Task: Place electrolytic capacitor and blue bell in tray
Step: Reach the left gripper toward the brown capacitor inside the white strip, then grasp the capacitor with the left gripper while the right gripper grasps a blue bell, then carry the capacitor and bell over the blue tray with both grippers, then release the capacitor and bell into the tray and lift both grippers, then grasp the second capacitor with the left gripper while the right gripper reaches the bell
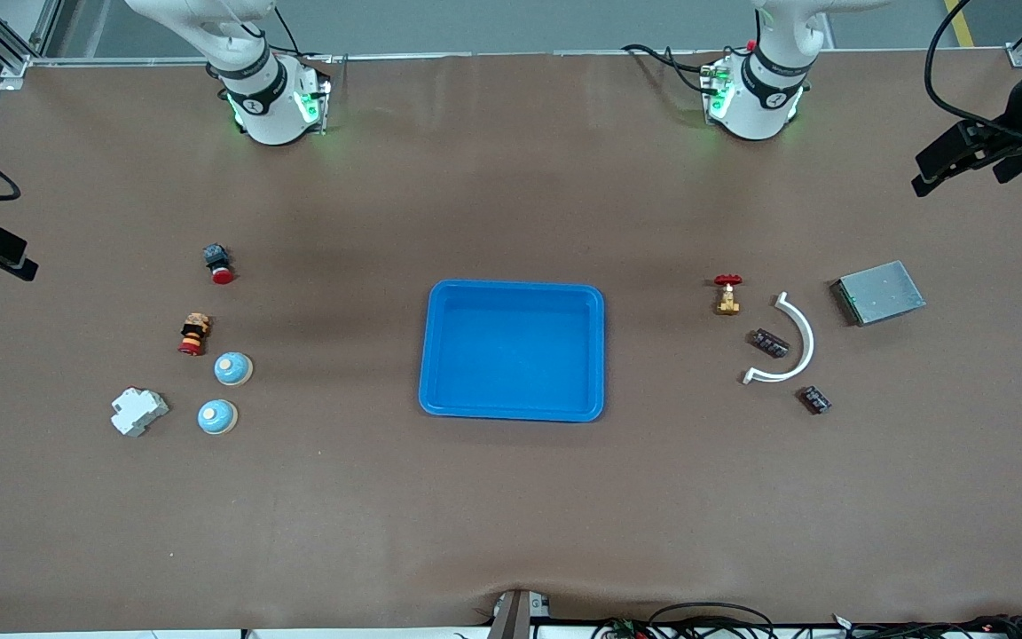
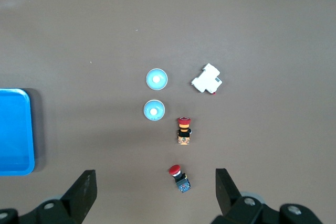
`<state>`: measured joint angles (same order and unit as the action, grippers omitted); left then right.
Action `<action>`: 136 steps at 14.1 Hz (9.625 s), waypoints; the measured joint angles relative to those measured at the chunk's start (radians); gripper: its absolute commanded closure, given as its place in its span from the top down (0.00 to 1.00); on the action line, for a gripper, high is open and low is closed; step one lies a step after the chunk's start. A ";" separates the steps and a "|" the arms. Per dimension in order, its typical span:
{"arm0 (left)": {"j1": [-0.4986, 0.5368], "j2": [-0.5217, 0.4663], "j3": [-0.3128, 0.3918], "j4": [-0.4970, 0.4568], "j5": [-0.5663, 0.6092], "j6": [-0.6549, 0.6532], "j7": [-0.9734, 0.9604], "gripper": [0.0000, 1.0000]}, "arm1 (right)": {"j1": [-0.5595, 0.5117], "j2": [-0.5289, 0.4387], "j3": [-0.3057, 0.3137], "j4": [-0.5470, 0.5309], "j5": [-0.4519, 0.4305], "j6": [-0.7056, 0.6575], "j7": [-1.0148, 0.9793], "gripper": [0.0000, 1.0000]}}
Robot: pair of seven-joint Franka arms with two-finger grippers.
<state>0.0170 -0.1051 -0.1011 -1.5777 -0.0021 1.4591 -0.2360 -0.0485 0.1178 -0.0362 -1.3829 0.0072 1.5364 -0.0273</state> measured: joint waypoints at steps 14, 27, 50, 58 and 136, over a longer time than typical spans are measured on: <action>0.016 0.104 0.008 -0.146 0.003 0.189 -0.109 1.00 | 0.000 0.000 0.000 -0.004 0.001 0.000 0.000 1.00; 0.016 0.176 0.001 -0.661 0.003 0.844 -0.489 0.95 | 0.029 0.001 0.002 -0.317 0.051 0.272 0.058 1.00; -0.006 0.515 -0.003 -0.675 0.003 1.189 -0.733 0.13 | 0.089 0.348 0.002 -0.779 0.051 1.182 0.151 1.00; -0.089 0.513 -0.008 -0.593 0.003 1.189 -0.885 0.00 | 0.087 0.377 -0.008 -0.773 0.020 1.205 0.148 0.87; -0.008 0.814 0.099 -0.080 0.099 0.764 -0.614 0.00 | 0.427 0.387 -0.032 -0.277 -0.036 0.555 0.577 1.00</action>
<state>0.0087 0.7089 -0.0020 -1.6579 0.0968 2.2234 -0.8499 0.3789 0.5048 -0.0678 -1.6601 -0.0292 2.0917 0.5498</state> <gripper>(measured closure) 0.665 0.000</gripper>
